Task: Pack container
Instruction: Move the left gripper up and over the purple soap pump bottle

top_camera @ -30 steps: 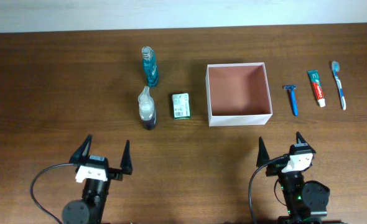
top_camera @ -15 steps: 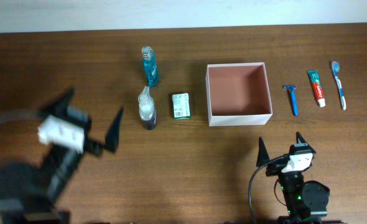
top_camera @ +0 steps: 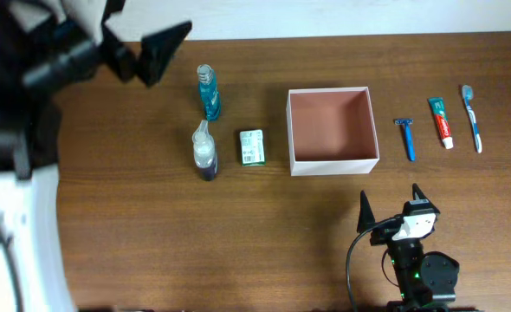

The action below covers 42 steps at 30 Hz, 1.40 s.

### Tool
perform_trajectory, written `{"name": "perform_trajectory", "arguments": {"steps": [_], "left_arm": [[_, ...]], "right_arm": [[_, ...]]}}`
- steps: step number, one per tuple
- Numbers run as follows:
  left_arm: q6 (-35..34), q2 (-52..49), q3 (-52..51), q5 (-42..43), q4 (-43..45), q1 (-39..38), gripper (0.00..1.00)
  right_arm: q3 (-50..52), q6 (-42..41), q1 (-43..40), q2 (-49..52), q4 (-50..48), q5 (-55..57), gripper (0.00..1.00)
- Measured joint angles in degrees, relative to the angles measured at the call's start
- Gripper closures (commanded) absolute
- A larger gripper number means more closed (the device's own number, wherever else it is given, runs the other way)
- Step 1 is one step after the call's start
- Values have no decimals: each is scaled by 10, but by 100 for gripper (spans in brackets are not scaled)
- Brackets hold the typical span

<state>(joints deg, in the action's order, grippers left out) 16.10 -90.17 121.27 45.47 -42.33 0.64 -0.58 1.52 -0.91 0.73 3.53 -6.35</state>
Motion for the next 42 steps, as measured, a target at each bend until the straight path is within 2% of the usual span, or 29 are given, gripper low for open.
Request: {"name": "perform_trajectory", "arguments": {"steps": [3, 9, 11, 16, 20, 25, 30, 35, 42], "left_arm": [[-1, -75, 59, -53, -68, -21, 1], [-5, -176, 64, -80, -123, -54, 1], [-16, -195, 64, -120, -149, -65, 1], [-57, -215, 65, -289, -236, -113, 1], [-78, -219, 65, -340, -273, -134, 1], [-96, -227, 82, -323, -339, -103, 1], [-99, -228, 85, -294, -346, -59, 1], [-100, -229, 87, -286, -309, -67, 1], [-119, -230, 88, -359, -285, -106, 1]], "right_arm": [[0, 0, 0, 0, 0, 0, 1], [0, 0, 0, 0, 0, 0, 1], [0, 0, 0, 0, 0, 0, 1], [0, 0, 0, 0, 0, 0, 1], [0, 0, 0, 0, 0, 0, 1], [0, 0, 0, 0, 0, 0, 1], [0, 0, 0, 0, 0, 0, 1], [0, 0, 0, 0, 0, 0, 1], [0, 0, 0, 0, 0, 0, 1]]}}
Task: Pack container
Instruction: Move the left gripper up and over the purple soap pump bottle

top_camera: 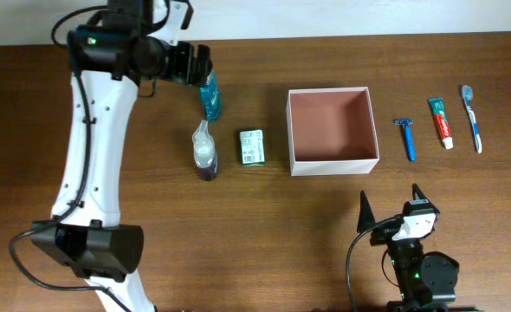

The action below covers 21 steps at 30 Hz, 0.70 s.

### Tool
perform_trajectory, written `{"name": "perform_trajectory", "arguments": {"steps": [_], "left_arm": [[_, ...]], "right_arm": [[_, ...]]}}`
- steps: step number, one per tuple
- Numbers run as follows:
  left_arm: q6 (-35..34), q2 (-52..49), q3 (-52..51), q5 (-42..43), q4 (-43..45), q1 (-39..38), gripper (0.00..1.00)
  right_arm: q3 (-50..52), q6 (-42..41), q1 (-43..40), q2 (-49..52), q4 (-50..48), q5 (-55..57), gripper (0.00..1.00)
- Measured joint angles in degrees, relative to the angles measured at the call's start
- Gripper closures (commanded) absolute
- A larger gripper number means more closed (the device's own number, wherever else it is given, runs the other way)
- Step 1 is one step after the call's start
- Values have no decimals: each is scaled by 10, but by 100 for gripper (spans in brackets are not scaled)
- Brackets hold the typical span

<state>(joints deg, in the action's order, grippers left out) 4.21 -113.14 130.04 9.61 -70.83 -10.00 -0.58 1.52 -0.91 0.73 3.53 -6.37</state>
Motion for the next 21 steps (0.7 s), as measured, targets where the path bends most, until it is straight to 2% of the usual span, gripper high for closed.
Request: {"name": "perform_trajectory", "arguments": {"steps": [4, 11, 21], "left_arm": [[-19, -12, 3, -37, -17, -24, 1], [-75, -51, 5, -59, -167, -32, 1], [-114, -52, 5, -64, -201, -34, 1]], "right_arm": [[0, 0, 0, 0, 0, 0, 1], [0, 0, 0, 0, 0, 0, 1], [0, 0, 0, 0, 0, 0, 1]]}}
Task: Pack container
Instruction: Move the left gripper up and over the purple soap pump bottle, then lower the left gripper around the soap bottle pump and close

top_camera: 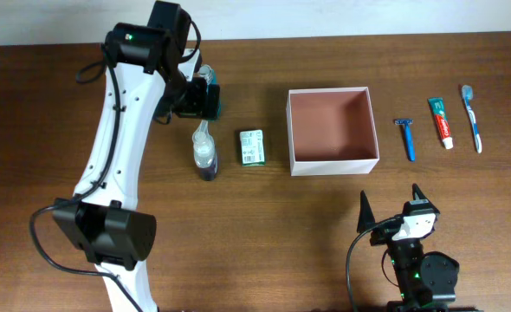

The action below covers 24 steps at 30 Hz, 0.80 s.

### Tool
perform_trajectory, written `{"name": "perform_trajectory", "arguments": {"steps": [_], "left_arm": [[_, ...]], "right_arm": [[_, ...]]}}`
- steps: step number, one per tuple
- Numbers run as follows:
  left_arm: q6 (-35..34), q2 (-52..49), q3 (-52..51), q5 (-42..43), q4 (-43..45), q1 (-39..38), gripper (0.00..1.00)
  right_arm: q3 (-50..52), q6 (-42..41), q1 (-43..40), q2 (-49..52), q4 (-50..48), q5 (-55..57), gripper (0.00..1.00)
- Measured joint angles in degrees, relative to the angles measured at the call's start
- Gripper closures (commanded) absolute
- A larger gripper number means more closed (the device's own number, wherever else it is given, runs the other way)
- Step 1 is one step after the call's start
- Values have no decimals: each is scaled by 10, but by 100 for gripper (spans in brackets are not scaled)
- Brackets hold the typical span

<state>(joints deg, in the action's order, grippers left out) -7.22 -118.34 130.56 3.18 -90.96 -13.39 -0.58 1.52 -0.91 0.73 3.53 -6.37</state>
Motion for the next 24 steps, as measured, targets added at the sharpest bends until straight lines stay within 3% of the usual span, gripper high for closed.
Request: {"name": "perform_trajectory", "arguments": {"steps": [13, 24], "left_arm": [[-40, -93, 0, 0, -54, -30, 1], [-36, -96, 0, -7, -55, -29, 1]], "right_arm": [[0, 0, 0, 0, 0, 0, 1], [0, 0, 0, 0, 0, 0, 1]]}}
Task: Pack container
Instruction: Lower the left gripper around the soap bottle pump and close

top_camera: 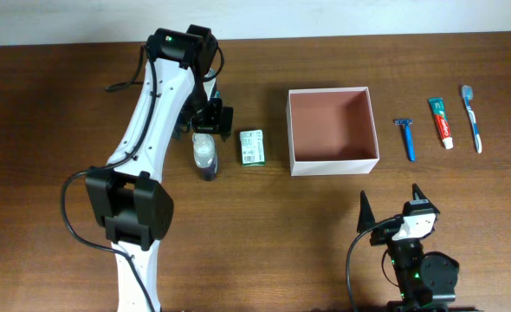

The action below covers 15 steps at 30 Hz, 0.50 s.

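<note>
The white box with a brown floor stands open at the table's middle. Left of it lie a green packet and a clear bottle with purple liquid. My left gripper hangs just beyond that bottle's cap, its dark fingers spread and open. The arm covers the spot beneath it, so the blue bottle is hidden. A blue razor, a toothpaste tube and a toothbrush lie right of the box. My right gripper rests open near the front edge.
The left arm stretches from its base at the front left across the table's left side to the back. The right arm's base sits at the front right.
My left gripper has moved right and toward the front, from over the blue bottle to just above the clear bottle's cap. The blue bottle is now covered. The right arm has not moved.
The left arm was first high and blurred at the back left corner. Then its gripper stood just left of the blue bottle's top, then over that bottle. Now it sits lower, hiding the bottle. All items lie where they were.
</note>
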### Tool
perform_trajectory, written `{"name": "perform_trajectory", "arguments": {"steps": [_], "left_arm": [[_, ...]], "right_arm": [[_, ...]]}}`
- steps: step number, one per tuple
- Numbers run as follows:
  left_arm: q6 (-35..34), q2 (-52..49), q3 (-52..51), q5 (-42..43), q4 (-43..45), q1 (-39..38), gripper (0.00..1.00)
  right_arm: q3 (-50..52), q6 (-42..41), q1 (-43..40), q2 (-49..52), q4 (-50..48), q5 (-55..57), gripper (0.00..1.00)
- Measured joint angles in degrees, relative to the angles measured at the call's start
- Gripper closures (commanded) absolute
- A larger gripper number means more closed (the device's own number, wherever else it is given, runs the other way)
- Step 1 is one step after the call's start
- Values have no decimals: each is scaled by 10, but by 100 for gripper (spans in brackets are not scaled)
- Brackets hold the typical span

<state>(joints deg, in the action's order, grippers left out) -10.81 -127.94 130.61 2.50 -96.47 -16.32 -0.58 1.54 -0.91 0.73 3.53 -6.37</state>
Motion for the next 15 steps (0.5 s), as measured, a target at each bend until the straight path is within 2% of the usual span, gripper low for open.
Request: {"name": "perform_trajectory", "arguments": {"steps": [15], "left_arm": [[7, 0, -48, 0, 21, 0, 1]], "right_arm": [[0, 0, 0, 0, 0, 0, 1]]}}
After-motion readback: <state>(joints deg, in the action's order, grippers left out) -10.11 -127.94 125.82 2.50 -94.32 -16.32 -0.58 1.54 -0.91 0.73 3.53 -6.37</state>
